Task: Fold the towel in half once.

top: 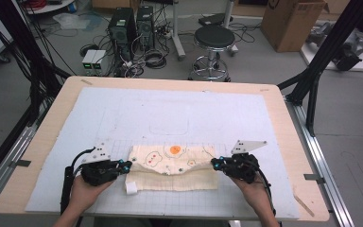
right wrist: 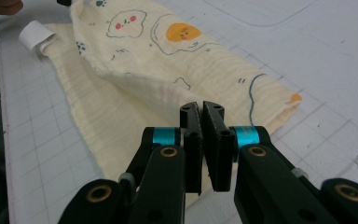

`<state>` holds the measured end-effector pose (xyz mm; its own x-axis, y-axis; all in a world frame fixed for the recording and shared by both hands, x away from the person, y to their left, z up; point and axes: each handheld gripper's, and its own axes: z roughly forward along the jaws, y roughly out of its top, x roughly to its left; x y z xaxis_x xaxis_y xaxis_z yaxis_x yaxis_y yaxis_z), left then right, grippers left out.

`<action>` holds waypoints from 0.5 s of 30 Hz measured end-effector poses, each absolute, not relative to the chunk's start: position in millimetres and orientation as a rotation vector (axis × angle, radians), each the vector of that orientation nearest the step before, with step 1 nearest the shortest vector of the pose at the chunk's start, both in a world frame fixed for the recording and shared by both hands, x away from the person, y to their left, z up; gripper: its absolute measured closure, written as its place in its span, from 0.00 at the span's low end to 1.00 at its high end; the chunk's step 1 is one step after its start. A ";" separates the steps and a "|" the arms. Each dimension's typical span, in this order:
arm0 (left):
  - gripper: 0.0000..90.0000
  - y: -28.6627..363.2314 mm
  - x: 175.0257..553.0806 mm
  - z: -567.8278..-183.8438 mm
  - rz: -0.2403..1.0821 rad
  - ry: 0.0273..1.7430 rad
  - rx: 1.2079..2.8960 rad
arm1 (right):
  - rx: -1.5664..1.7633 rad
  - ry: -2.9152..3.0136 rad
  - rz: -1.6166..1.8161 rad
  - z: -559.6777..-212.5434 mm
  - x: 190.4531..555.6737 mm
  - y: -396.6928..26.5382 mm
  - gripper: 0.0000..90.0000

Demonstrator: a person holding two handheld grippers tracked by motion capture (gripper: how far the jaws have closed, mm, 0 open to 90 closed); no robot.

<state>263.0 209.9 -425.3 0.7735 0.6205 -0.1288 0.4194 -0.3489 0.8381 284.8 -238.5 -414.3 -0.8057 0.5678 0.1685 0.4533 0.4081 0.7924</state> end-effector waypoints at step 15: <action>0.96 212.1 247.3 -425.2 0.247 0.758 1.993 | 0.907 2.532 1.357 -413.5 271.6 -239.0 0.96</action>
<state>247.3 212.1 -425.2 0.7871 0.6027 -0.1312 0.4097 -0.3517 0.8417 271.6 -239.0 -413.5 -0.8113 0.5617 0.1620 0.4460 0.4155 0.7927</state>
